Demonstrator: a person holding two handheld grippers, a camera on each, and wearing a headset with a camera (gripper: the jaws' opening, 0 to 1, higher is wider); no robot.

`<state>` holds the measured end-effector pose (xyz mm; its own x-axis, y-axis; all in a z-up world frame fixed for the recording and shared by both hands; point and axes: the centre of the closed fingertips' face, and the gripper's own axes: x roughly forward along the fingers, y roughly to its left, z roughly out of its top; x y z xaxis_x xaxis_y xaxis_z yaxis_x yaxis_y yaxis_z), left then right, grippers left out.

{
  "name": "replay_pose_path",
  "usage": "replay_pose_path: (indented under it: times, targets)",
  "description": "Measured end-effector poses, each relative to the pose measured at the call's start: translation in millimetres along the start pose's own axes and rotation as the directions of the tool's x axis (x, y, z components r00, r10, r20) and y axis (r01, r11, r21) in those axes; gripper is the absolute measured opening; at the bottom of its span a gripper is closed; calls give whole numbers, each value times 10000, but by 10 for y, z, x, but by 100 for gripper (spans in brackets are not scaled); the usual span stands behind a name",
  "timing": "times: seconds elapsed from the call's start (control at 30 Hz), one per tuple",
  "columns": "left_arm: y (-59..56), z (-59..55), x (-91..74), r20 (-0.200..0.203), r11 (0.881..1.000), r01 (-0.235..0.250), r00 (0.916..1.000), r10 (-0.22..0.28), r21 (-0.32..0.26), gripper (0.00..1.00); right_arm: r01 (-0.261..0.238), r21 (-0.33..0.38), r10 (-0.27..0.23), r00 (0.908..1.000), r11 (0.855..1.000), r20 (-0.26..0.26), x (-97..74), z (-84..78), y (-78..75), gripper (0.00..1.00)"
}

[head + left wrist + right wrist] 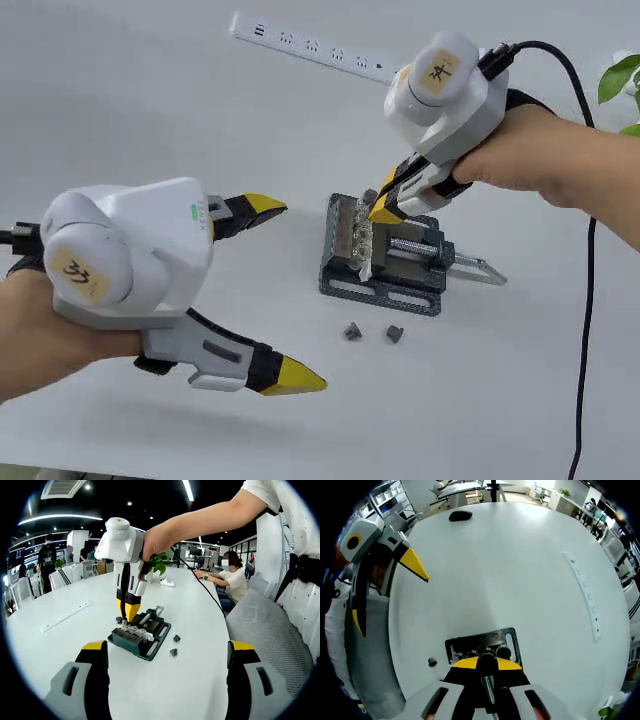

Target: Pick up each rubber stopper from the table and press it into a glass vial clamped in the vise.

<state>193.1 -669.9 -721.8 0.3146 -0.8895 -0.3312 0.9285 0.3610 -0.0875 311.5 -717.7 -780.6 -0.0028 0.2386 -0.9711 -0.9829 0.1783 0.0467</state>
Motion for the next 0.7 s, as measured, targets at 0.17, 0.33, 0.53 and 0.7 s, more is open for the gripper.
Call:
replay_pose_path:
  times: [0.17, 0.33, 0.53, 0.7]
  targets:
    - [-7, 0, 3, 16, 10000, 9, 10000, -9, -27, 99, -23, -31, 22, 9999, 10000, -156, 10, -14, -6, 6]
    - [-6, -2, 2, 58, 10000, 22, 10000, -22, -48, 99, -7, -55, 6, 9997, 10000, -245, 18, -3, -19, 6]
    - [-13, -16, 1, 80, 9999, 53, 10000, -52, -112, 99, -29, -13, 28, 9990, 10000, -448, 33, 1, -19, 6]
    - [-18, -16, 2, 90, 9999, 74, 9999, -73, -123, 99, 36, -172, -48, 9979, 9998, -651, 44, 4, -14, 6]
